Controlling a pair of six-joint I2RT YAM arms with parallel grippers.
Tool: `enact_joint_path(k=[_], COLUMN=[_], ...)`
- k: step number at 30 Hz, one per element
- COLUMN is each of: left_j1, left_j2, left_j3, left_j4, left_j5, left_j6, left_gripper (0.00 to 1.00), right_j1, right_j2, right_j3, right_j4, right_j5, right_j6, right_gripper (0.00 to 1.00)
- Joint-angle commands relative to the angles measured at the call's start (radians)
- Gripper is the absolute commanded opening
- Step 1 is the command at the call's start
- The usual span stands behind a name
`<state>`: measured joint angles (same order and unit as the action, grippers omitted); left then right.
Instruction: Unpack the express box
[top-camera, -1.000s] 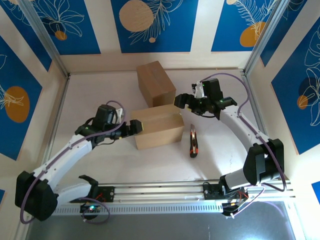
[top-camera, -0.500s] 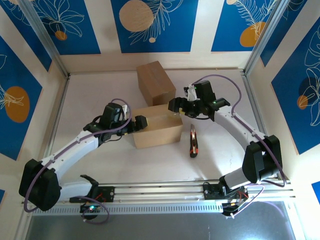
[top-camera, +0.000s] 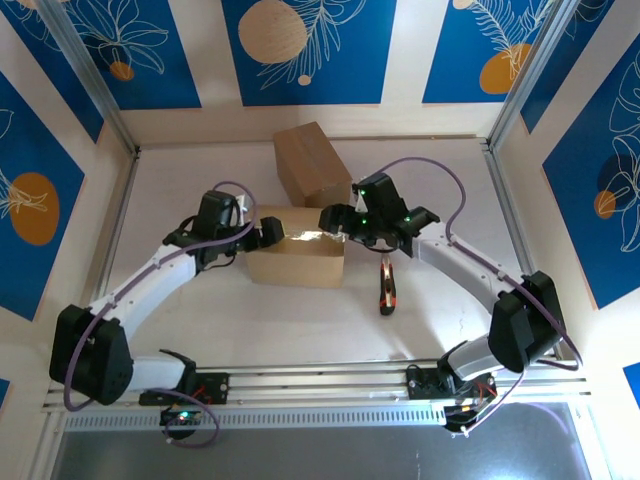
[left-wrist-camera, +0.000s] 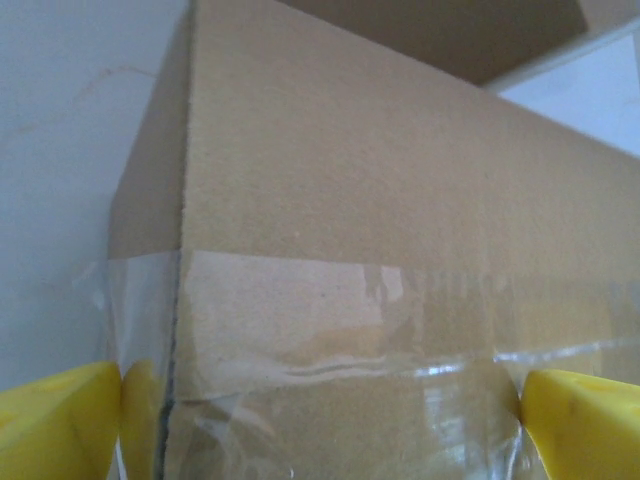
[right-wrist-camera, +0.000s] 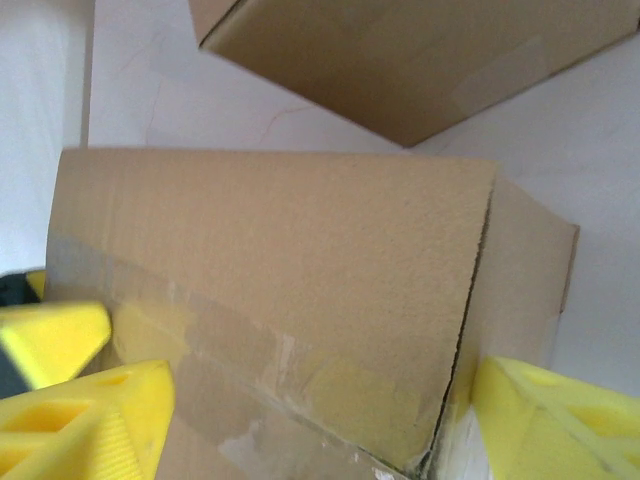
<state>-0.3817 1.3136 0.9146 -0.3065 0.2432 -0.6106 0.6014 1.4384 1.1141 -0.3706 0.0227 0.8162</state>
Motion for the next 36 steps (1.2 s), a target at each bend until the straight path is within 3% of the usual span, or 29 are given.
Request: enact_joint_path(k=[1,5,10,16,21,26,30,34,36], left_j1=[0.043,0.067,0.077,0.097,0.111,0.109,0.101,0.098,0.098], left_j2=[0.055,0.086,0.104,0.047,-0.047,-0.180,-0.280,-0.328,-0.328], left_j3=[0.034,0.064,0.099,0.154,0.207,0.121,-0.039,-0.163,-0.200], left_j4=[0.068,0.073,0.068,-0.024,-0.181,-0.291,-0.309,-0.288,-0.261], left_j5=[0.099,0.137,0.154,0.048,-0.100,-0.111,-0.052,-0.044,-0.029], left_j6=[0.011,0.036,0.060,0.124,0.162,0.093,0.023,-0.016,-0.029], left_gripper=[1.00,1.00,1.00,1.00,1.00,1.00,0.88,0.67,0.63], right_j1=[0.099,0.115,0.098,0.034,-0.105,-0.280,-0.325,-0.318,-0.312], right_j2=[-0.025,-0.077,-0.123,-0.158,-0.190,-0.143,-0.044,0.050,0.094], right_j3=[-0.056,-0.091,-0.110,-0.093,-0.062,-0.020,0.029,0.077,0.099], right_j4=[-0.087,-0.103,-0.121,-0.167,-0.218,-0.143,-0.063,-0.010,0.015], right_j5=[-0.097,-0.053,-0.021,-0.028,-0.112,-0.327,-0.493,-0.533,-0.535], right_j6=[0.142,0.186,0.192,0.134,0.010,-0.194,-0.306,-0.348,-0.354], right_gripper=[0.79,0.80,0.89,0.99,0.99,0.99,0.99,1.00,1.00])
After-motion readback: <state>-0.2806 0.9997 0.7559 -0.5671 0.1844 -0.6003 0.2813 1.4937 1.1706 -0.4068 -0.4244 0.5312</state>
